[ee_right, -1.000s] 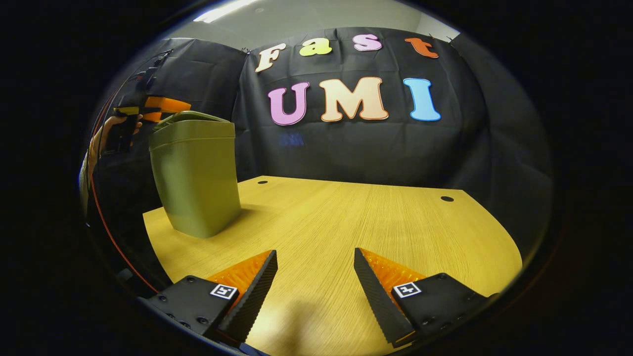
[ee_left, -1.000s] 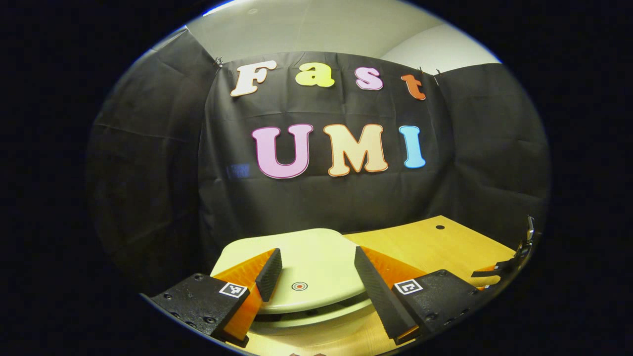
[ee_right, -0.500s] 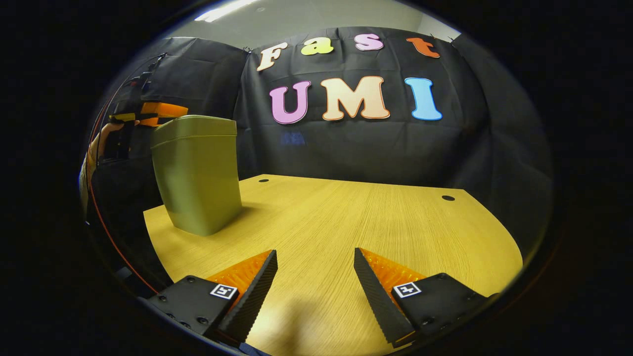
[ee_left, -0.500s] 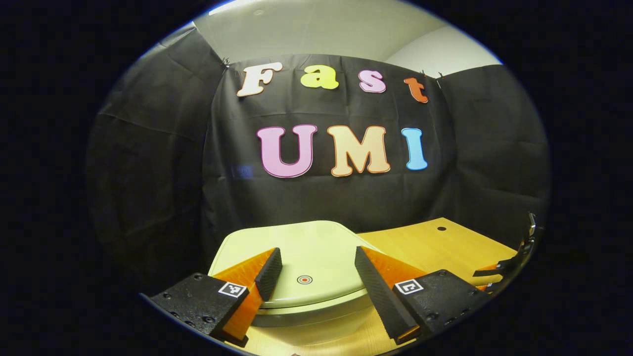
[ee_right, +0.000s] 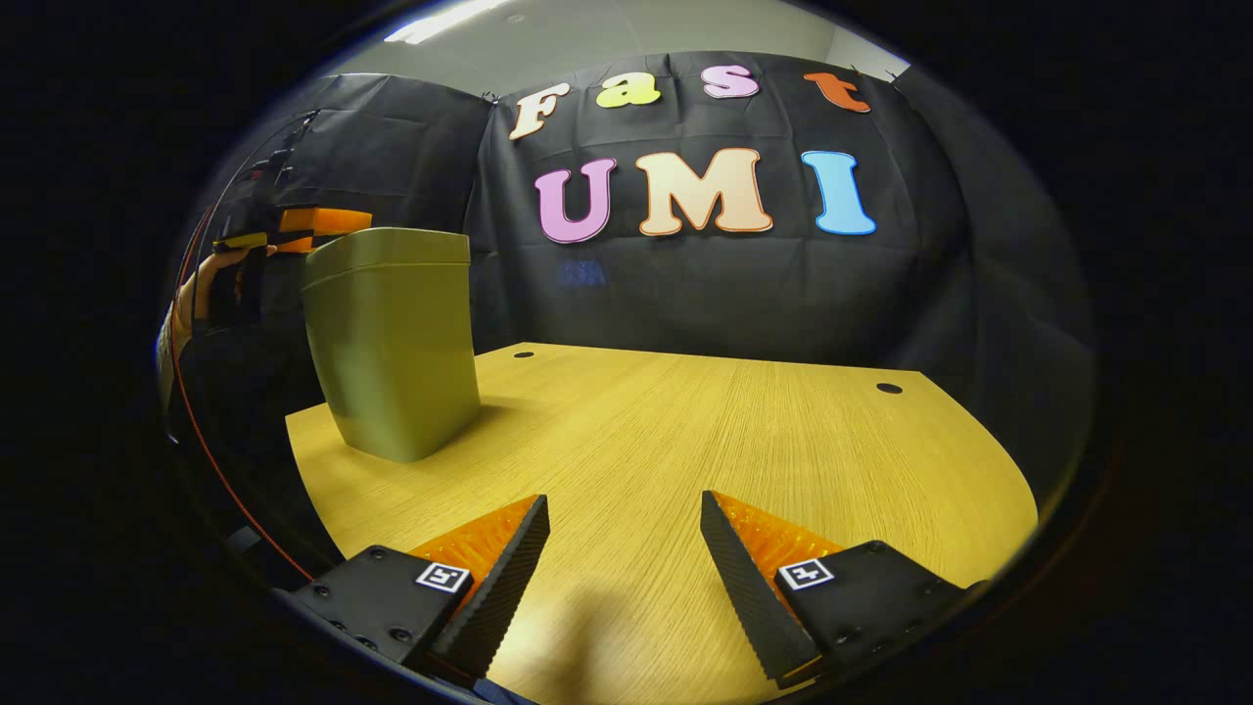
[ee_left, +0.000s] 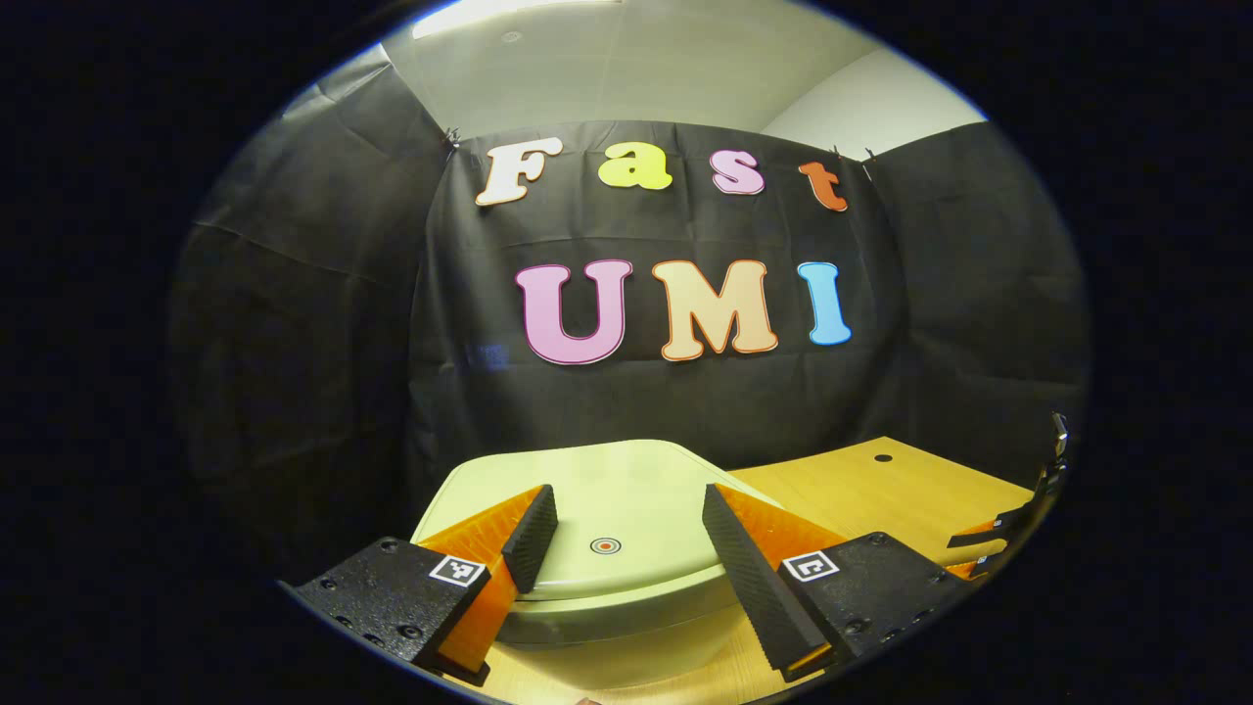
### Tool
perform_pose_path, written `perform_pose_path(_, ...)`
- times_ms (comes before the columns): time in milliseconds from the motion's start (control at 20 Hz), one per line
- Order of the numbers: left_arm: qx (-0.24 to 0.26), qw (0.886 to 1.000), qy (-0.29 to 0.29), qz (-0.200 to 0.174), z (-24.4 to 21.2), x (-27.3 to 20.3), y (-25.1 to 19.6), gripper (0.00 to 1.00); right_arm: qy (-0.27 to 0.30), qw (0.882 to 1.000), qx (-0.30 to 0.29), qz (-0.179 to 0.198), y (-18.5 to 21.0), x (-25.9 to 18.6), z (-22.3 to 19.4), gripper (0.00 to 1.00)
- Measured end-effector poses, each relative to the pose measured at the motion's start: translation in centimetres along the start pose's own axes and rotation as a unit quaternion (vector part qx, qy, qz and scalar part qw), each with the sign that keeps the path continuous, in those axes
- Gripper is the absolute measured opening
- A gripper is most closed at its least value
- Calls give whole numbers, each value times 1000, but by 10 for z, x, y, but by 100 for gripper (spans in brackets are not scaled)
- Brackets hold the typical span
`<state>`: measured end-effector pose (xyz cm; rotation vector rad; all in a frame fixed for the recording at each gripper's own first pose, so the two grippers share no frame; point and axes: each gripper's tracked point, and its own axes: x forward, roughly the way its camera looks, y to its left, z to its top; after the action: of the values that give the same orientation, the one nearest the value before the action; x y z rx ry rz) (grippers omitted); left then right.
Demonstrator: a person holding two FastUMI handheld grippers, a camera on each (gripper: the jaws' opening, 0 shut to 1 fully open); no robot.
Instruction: Press the lid of the desktop garbage bin to open it, pick up the crumpled paper on the desktop and throw it into the bin, then pick up the pop can on the desktop and drop it into the bin, and finally close the garbage bin lid.
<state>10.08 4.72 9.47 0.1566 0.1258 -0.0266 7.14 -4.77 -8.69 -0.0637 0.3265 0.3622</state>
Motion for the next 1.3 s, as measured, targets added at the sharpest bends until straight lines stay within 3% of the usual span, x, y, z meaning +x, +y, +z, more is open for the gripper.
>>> perform_pose_path(400,-14,1000,-12,12,-3,0,0,95,1,1000,0,3,2,1,-4,98)
perform_pose_path(450,-13,1000,-11,12,-5,0,0,100,1,1000,0,4,3,0,-4,98)
perform_pose_path(500,-15,1000,-12,13,-5,0,1,95,0,1000,1,5,3,0,-3,98)
perform_pose_path(650,-10,999,-27,17,1,0,2,99,-2,1000,5,3,2,1,-2,98)
perform_pose_path(700,-10,999,-28,19,1,0,2,95,-3,1000,6,3,1,0,-1,98)
perform_pose_path(1000,-6,999,-32,21,5,-2,0,94,-9,1000,4,-2,2,-3,5,98)
perform_pose_path(1300,-5,998,-58,-13,20,-8,-39,94,-11,1000,3,-6,3,-5,5,98)
